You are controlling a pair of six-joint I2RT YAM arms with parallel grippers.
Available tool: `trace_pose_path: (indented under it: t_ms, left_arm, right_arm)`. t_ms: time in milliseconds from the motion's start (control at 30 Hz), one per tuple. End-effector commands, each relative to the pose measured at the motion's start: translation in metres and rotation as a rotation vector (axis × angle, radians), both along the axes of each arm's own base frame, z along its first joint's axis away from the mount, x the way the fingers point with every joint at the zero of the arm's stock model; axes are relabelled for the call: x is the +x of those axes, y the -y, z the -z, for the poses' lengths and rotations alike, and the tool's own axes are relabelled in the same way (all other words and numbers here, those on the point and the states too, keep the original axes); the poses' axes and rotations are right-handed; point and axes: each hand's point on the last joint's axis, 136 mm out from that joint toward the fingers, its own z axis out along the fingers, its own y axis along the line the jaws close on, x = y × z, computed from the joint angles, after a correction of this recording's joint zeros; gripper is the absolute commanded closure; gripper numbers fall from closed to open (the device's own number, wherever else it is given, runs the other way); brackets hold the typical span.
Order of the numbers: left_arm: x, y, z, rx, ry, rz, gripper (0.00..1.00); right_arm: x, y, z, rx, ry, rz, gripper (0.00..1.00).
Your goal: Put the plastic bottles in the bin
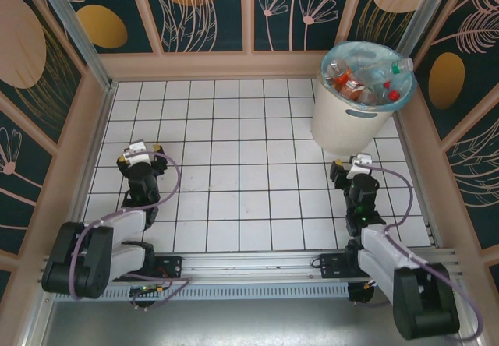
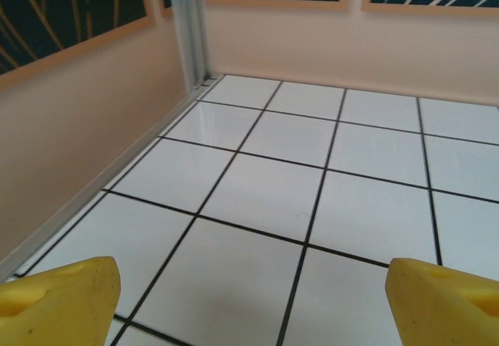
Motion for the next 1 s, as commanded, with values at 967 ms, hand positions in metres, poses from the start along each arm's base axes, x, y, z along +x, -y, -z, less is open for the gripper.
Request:
trace_pose_path:
  t_ms: [967]
  left_arm:
    - [0.040,0.015,-0.003,-0.056,0.112,0.260,0.01]
  right_arm:
    - [0.069,0.037,-0.019,0.066,0.195,0.115,0.01]
